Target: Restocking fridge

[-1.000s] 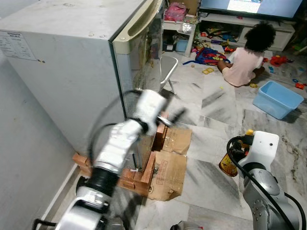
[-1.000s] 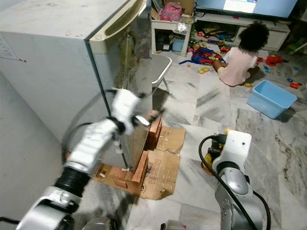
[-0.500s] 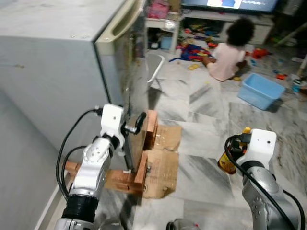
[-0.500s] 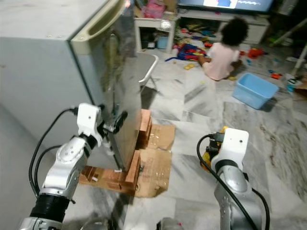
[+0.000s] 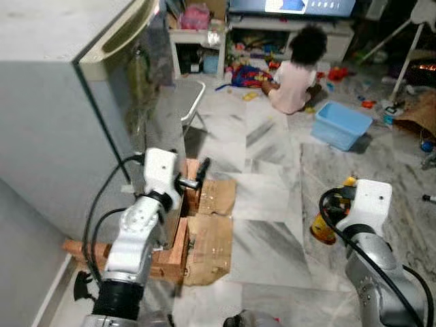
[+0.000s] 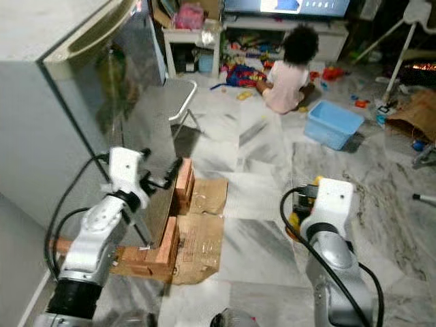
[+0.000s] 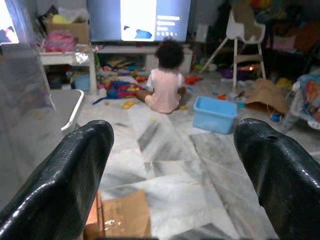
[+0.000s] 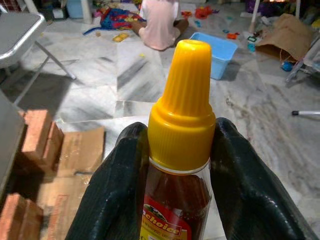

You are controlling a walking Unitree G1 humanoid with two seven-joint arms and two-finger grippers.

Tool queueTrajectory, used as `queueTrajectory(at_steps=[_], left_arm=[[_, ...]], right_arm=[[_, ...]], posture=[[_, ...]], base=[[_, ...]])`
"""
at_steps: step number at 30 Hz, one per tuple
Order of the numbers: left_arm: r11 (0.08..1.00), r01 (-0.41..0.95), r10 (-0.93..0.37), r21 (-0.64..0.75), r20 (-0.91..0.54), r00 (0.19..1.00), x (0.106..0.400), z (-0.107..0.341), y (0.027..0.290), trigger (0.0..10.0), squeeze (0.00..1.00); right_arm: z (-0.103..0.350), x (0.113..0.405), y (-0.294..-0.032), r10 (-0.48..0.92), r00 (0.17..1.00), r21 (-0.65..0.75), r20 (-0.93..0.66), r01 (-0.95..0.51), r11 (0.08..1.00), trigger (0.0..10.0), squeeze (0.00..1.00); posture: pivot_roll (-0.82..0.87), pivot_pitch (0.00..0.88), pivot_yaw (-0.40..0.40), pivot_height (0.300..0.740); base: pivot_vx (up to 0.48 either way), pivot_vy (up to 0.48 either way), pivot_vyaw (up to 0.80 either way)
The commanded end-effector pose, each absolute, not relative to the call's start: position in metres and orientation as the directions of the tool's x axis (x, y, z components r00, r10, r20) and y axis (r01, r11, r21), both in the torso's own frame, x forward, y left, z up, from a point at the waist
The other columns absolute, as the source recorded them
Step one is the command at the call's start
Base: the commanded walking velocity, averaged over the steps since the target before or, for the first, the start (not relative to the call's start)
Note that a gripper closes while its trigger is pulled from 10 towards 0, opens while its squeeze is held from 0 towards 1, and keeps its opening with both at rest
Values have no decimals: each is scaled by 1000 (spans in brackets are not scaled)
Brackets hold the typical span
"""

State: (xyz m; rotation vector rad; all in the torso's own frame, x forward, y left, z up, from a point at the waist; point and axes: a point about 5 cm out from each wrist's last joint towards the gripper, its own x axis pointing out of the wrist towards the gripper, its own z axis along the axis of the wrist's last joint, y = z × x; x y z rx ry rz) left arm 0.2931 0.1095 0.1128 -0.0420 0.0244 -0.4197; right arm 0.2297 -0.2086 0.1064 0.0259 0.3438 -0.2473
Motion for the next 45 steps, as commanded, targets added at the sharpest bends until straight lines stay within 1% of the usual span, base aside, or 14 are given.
queueTrajectory(at_steps=[1,4,6,7,9,11,12,13,16,26,29,38,41,45], left_arm=[[930,364,-366,-52,-21,931,294,113,115,10000,0],[960,279,-280,-35,-22,960,297,113,124,10000,0],[981,188,-189,-44,-26,982,301,113,136,10000,0],[996,89,-90,-25,-33,995,305,112,148,10000,0],[999,27,-28,-24,-32,999,308,113,157,10000,0],[996,-87,87,-11,-48,995,315,112,176,10000,0],[996,-87,87,-11,-48,995,315,112,176,10000,0],[991,-136,135,-8,-63,989,319,111,185,10000,0],[981,-193,193,4,-83,978,326,109,197,10000,0],[981,-190,189,-28,-59,980,352,122,202,10000,0],[982,-184,182,-39,-56,982,355,123,200,10000,0],[982,-180,177,-54,-55,983,355,118,198,10000,0],[981,-185,182,-54,-49,982,355,118,198,10000,0],[984,-170,168,-57,-42,985,356,119,196,10000,0]], right_arm=[[113,232,-209,-229,925,-13,-303,236,972,10000,0],[114,233,-207,-217,928,-1,-302,227,974,10000,0],[115,235,-205,-197,934,15,-297,211,977,10000,0],[115,237,-201,-162,942,35,-294,180,983,10000,0],[117,238,-198,-138,949,44,-283,156,987,10000,0],[119,238,-193,-109,957,36,-268,123,992,10000,0],[119,238,-193,-109,957,36,-268,123,992,10000,0],[119,237,-192,-109,957,38,-269,123,992,10000,0],[118,236,-193,-108,956,45,-273,125,991,10000,0],[120,232,-192,-101,958,51,-267,119,992,10000,0],[120,231,-192,-102,958,50,-269,119,992,10000,0],[119,230,-192,-97,958,46,-271,113,992,10000,0],[119,230,-192,-93,958,44,-271,109,993,10000,0],[119,231,-192,-91,958,42,-271,107,993,10000,0]], posture=[[-20,0,-35,740],[-20,0,-37,740],[-19,0,-37,740],[-20,0,-37,740],[-22,0,-36,740],[-24,0,-32,740],[-24,0,-32,740],[-30,0,-27,740],[-34,0,-24,740],[-60,0,-14,740],[-61,0,-13,740],[-58,3,-16,740],[-56,0,-18,740],[-56,0,-21,740]], base=[[0,0,0],[0,0,0],[0,0,0],[0,0,0],[0,0,0],[0,0,0],[0,0,0],[0,0,0],[0,0,0],[0,0,0],[192,0,0],[300,334,0],[0,394,0],[0,0,0]])
